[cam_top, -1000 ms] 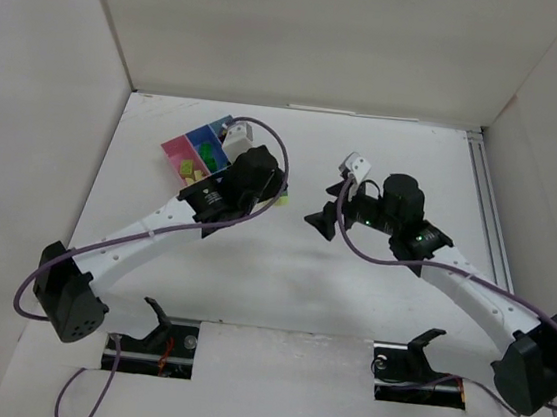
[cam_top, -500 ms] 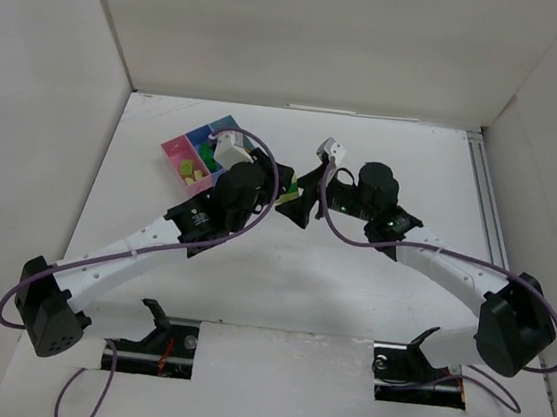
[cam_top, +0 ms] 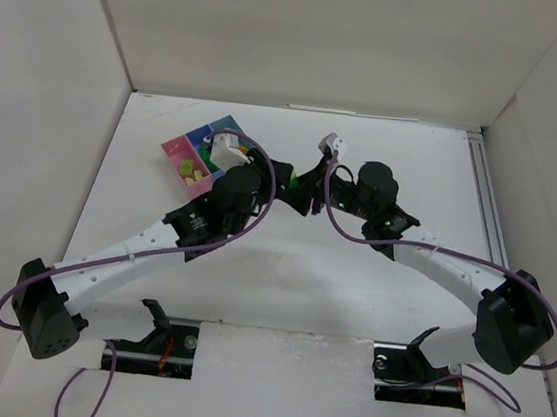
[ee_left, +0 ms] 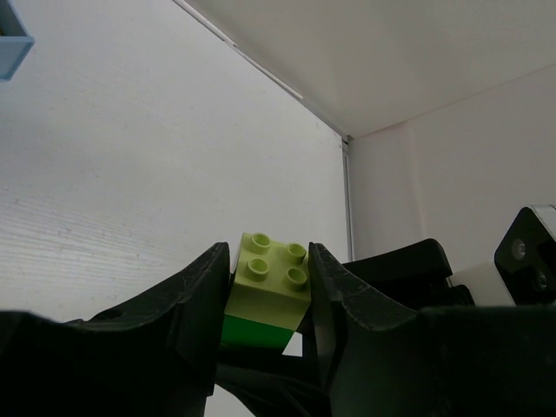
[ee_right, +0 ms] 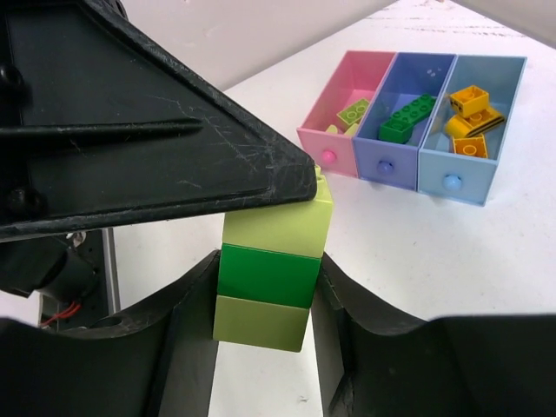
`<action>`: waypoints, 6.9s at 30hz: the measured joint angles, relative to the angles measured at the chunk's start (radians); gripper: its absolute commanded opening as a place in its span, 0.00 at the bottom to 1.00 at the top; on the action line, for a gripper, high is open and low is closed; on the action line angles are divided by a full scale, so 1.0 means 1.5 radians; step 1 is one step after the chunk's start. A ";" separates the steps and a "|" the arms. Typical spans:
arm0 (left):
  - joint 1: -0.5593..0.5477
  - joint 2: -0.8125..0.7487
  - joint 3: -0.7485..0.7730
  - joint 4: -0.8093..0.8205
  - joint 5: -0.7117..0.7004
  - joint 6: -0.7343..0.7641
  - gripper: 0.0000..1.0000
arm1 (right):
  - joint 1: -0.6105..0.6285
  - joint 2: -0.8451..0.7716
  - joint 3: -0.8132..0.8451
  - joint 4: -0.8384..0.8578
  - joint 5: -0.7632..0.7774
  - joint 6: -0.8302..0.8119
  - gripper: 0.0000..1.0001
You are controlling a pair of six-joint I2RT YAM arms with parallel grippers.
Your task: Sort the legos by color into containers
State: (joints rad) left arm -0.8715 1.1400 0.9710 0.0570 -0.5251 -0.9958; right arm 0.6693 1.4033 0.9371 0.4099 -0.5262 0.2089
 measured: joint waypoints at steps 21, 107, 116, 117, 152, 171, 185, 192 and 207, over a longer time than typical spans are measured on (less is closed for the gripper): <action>0.041 -0.004 0.003 -0.043 -0.104 -0.021 0.21 | 0.003 -0.063 -0.110 0.003 -0.048 -0.022 0.00; 0.513 0.399 0.252 -0.353 0.132 0.054 0.57 | -0.220 -0.062 -0.066 -0.199 -0.079 -0.156 0.00; 0.518 0.388 0.252 -0.356 0.156 0.051 0.75 | -0.217 -0.075 -0.067 -0.207 -0.140 -0.225 0.00; 0.518 0.378 0.251 -0.354 0.165 0.055 0.78 | -0.212 -0.080 -0.067 -0.209 -0.147 -0.238 0.00; 0.207 0.137 0.054 0.025 0.807 0.317 0.94 | -0.035 -0.082 -0.002 -0.282 -0.148 -0.419 0.00; 0.213 0.124 0.016 0.016 0.883 0.321 0.63 | -0.045 -0.115 -0.003 -0.304 -0.107 -0.426 0.00; 0.212 0.132 0.019 0.026 0.886 0.293 0.56 | -0.035 -0.115 -0.003 -0.308 -0.081 -0.426 0.00; 0.214 0.142 0.019 0.040 0.895 0.275 0.52 | -0.035 -0.115 -0.003 -0.310 -0.069 -0.426 0.00; 0.255 0.111 0.019 0.053 0.906 0.234 0.54 | -0.027 -0.115 -0.003 -0.302 -0.054 -0.426 0.00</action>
State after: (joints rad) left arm -0.4892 1.3064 0.9989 0.1371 0.8337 -0.6445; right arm 0.6292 1.2308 0.9333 -0.0437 -0.6079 -0.4301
